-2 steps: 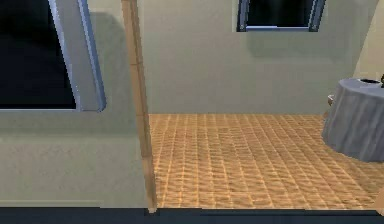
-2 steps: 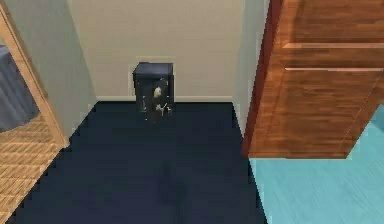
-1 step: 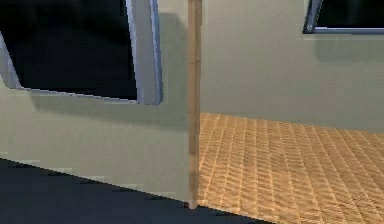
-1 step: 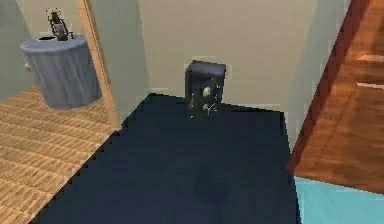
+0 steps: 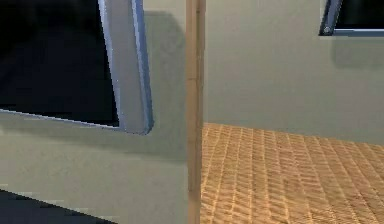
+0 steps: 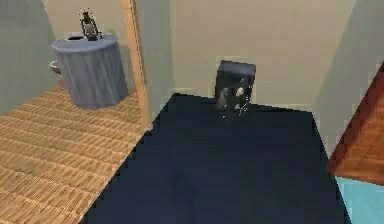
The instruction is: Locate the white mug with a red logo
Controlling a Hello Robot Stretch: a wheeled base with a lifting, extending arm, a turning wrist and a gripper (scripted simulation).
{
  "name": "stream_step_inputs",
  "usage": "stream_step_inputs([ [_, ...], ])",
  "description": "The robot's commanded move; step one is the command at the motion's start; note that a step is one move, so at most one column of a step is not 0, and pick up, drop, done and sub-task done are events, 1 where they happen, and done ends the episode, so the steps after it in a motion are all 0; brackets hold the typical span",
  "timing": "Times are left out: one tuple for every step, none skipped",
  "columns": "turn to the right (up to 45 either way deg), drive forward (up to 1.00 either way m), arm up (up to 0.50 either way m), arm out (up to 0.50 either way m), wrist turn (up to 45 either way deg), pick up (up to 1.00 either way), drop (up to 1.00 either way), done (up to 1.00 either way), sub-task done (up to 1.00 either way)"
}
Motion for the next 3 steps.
stream_step_inputs([
  [-45.0,0.00,0.00,0.00,0.0,0.00,0.00,0.00,0.00],
  [-27.0,0.00,0.00,0.00,0.0,0.00,0.00,0.00,0.00],
  [0.0,0.60,0.00,0.00,0.0,0.00,0.00,0.00,0.00],
])
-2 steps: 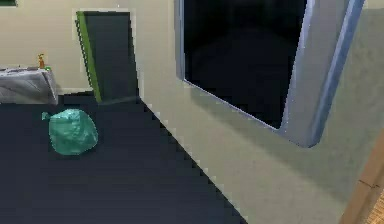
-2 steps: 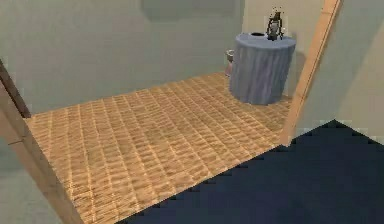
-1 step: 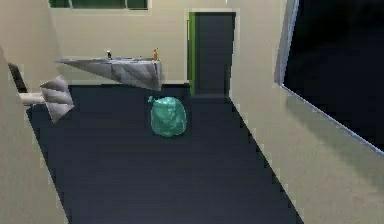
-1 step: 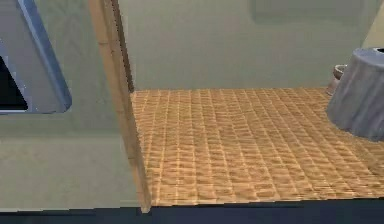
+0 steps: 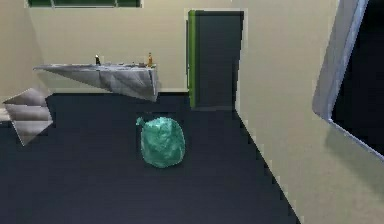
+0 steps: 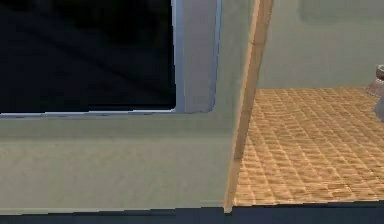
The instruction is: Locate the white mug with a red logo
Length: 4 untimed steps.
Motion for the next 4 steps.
stream_step_inputs([
  [-27.0,0.00,0.00,0.00,0.0,0.00,0.00,0.00,0.00],
  [0.0,1.00,0.00,0.00,0.0,0.00,0.00,0.00,0.00],
  [-6.0,0.00,0.00,0.00,0.0,0.00,0.00,0.00,0.00],
  [0.0,0.05,0.00,0.00,0.0,0.00,0.00,0.00,0.00],
])
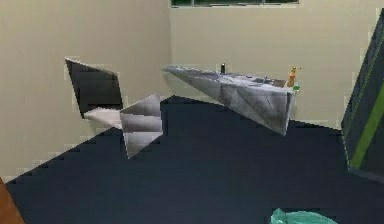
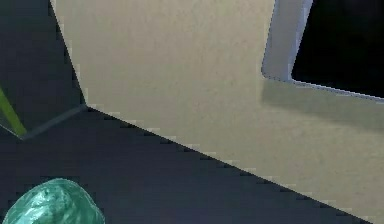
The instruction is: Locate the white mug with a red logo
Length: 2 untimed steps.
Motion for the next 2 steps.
stream_step_inputs([
  [-6.0,0.00,0.00,0.00,0.0,0.00,0.00,0.00,0.00],
  [-3.0,0.00,0.00,0.00,0.0,0.00,0.00,0.00,0.00],
])
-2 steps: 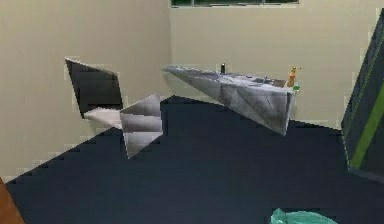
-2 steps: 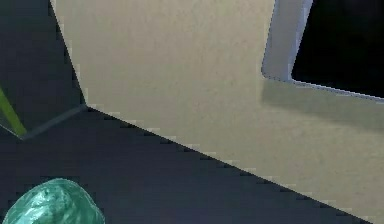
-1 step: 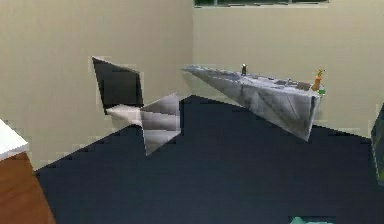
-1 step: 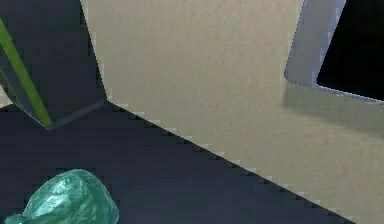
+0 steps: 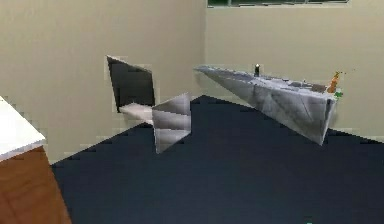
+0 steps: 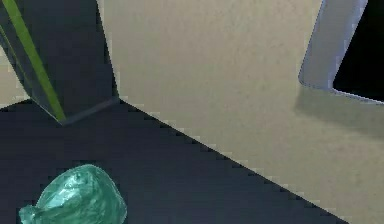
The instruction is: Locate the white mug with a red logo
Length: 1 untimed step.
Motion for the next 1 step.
stream_step_inputs([
  [0.0,0.95,0.00,0.00,0.0,0.00,0.00,0.00,0.00],
])
